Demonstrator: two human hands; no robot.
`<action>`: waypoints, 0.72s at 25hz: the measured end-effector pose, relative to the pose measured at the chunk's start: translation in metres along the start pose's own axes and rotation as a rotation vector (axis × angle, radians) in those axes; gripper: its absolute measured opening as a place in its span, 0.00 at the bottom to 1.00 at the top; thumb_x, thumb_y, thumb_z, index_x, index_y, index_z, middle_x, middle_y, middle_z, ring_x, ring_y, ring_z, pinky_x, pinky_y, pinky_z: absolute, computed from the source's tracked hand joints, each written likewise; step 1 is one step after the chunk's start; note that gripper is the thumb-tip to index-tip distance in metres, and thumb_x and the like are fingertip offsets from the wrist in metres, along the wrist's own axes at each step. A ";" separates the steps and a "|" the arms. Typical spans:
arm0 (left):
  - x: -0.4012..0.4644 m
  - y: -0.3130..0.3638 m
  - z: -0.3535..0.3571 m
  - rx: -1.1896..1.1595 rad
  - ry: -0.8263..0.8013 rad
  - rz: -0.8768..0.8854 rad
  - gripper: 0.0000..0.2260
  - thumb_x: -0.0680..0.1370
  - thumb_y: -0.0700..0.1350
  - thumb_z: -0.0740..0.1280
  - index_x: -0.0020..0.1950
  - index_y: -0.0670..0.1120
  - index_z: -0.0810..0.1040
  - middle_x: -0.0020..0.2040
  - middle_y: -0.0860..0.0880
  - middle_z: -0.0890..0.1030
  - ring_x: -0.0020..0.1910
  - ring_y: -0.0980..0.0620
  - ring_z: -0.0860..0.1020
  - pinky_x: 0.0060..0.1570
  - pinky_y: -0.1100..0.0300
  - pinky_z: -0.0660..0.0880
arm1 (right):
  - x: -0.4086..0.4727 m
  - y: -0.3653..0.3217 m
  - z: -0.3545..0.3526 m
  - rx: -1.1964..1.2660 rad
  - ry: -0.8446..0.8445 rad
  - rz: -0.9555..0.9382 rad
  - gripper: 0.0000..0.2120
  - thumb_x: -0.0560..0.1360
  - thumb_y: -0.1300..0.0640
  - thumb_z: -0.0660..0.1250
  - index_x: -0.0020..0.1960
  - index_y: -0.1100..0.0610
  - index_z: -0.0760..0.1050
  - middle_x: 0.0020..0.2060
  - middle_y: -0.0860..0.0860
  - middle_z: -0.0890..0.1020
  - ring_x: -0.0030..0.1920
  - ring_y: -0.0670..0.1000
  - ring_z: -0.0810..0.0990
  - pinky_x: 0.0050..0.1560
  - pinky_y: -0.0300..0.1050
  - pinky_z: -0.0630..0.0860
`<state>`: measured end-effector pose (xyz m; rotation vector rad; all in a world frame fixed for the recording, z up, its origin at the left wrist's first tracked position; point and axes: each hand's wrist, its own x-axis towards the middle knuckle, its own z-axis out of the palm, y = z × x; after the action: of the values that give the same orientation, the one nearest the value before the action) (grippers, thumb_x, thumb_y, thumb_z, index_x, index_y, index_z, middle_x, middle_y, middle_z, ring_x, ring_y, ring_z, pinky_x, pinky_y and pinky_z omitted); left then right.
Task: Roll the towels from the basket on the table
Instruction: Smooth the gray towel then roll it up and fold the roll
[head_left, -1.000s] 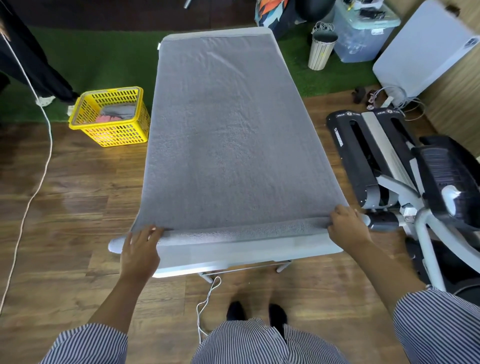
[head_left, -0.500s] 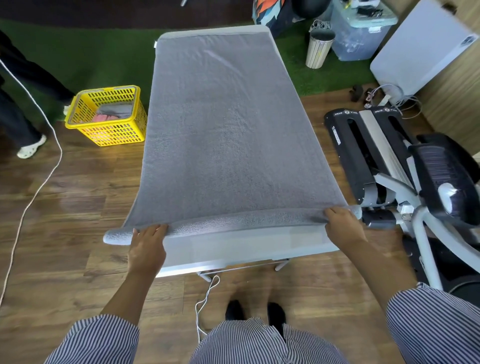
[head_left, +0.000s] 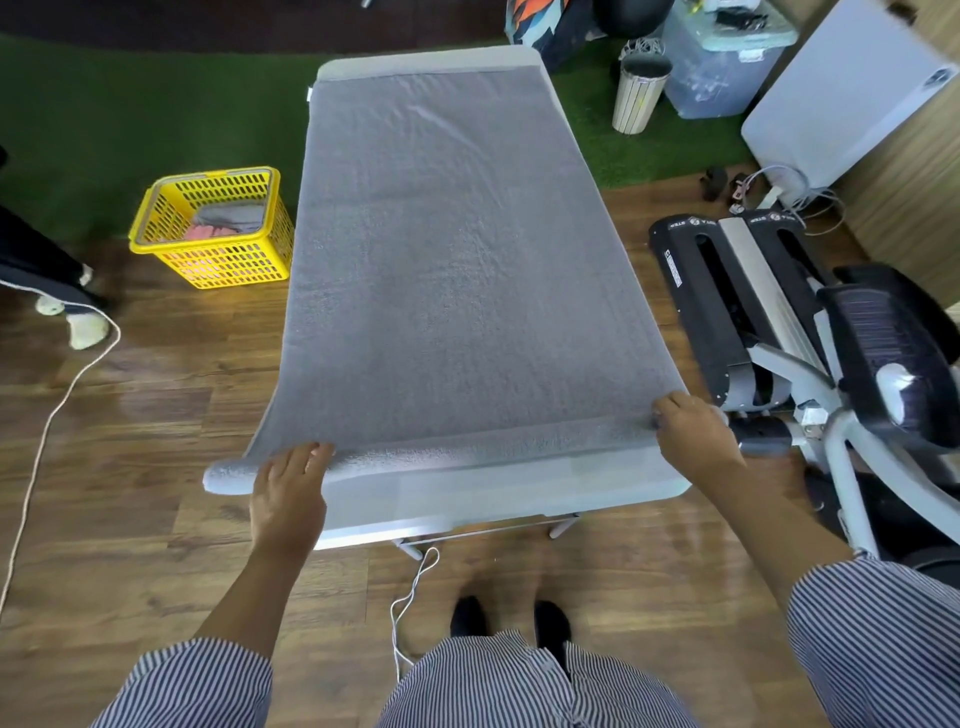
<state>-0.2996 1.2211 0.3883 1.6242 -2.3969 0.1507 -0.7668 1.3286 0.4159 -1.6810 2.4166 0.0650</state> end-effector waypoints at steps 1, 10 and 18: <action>-0.001 0.004 0.001 -0.017 0.021 0.021 0.19 0.64 0.27 0.61 0.50 0.38 0.81 0.45 0.41 0.82 0.42 0.39 0.80 0.45 0.43 0.76 | -0.002 0.000 0.001 0.025 -0.009 0.002 0.08 0.67 0.70 0.64 0.46 0.64 0.78 0.44 0.60 0.78 0.45 0.63 0.78 0.46 0.56 0.74; 0.005 0.008 0.004 -0.108 -0.068 -0.012 0.15 0.63 0.31 0.65 0.48 0.38 0.81 0.42 0.42 0.83 0.41 0.39 0.80 0.50 0.41 0.74 | -0.009 -0.007 0.008 0.037 -0.042 0.003 0.07 0.69 0.65 0.64 0.46 0.63 0.78 0.44 0.56 0.78 0.49 0.59 0.76 0.64 0.57 0.64; 0.006 -0.004 -0.016 -0.079 -0.186 -0.009 0.12 0.67 0.42 0.64 0.47 0.42 0.82 0.42 0.45 0.84 0.39 0.41 0.81 0.40 0.45 0.78 | -0.004 -0.008 -0.001 -0.088 -0.181 0.046 0.11 0.75 0.58 0.57 0.51 0.59 0.76 0.51 0.53 0.76 0.57 0.55 0.72 0.72 0.55 0.50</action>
<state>-0.2956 1.2178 0.4048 1.6792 -2.4950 -0.1004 -0.7586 1.3290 0.4182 -1.5799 2.3478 0.3207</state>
